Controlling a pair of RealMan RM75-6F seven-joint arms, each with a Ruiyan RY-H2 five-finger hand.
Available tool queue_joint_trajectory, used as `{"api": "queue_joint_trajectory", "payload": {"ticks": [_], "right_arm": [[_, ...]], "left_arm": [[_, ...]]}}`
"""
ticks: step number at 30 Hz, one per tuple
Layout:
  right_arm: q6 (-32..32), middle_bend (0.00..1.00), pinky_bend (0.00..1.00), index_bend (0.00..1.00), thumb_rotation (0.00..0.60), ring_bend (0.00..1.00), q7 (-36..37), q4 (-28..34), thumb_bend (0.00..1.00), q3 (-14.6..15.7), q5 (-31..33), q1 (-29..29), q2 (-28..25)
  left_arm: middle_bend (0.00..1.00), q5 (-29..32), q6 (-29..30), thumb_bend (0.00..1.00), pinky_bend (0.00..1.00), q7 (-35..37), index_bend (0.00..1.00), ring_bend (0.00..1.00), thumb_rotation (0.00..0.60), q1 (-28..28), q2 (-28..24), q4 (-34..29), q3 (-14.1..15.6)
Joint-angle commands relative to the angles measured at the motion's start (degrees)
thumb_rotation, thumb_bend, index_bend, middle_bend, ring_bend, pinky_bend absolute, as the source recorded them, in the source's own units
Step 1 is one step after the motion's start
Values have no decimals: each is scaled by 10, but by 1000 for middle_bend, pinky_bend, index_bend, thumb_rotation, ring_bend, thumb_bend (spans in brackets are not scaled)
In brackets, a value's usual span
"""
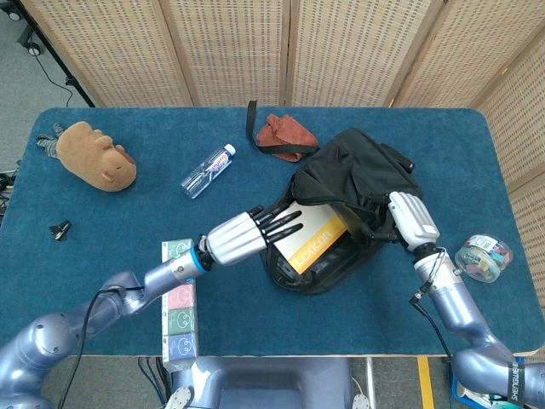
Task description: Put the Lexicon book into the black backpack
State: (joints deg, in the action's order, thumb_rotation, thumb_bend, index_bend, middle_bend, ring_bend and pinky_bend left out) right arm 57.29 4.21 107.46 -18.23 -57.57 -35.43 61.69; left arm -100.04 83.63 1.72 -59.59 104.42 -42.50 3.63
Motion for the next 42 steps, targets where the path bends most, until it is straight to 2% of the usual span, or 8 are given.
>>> {"api": "queue_joint_trajectory", "payload": {"ticks": [1,14,27,35,37,39,41,42], "right_arm": [[1,644,918,616,600,671,-4,4,945,1,2,0,1],[11,645,918,616,600,672,-55,26,948,35,-36,-9,45],[29,645,909,616,600,672,-166,5,949,78,-61,-34,154],[38,620,862,589,600,643,-206,-26,937,85,-57,-45,214],[8,497,712,466,600,520,-206,-31,657,94,-45,-54,222],[-20,243,445,221,600,260,-204,-26,136,98,-36,-62,211],[-41,78,296,79,600,94,-194,-17,1,100,-30,-67,201],[-46,28,241,36,600,39,-189,-15,0,99,-30,-68,197]], "left_arm": [[93,-9,30,0,507,19,117,125,600,29,-44,-37,8],[93,58,85,0,507,116,127,125,600,125,-139,-43,-33],[93,78,79,0,507,160,127,125,600,163,-142,-3,-55],[93,80,73,0,507,167,127,125,600,171,-138,8,-63],[93,82,69,0,507,170,127,125,600,175,-135,11,-64],[93,81,67,0,507,172,127,125,600,176,-133,15,-65],[93,81,65,0,507,173,127,125,600,177,-130,19,-67],[93,80,64,0,507,174,127,125,600,177,-129,21,-68]]}}
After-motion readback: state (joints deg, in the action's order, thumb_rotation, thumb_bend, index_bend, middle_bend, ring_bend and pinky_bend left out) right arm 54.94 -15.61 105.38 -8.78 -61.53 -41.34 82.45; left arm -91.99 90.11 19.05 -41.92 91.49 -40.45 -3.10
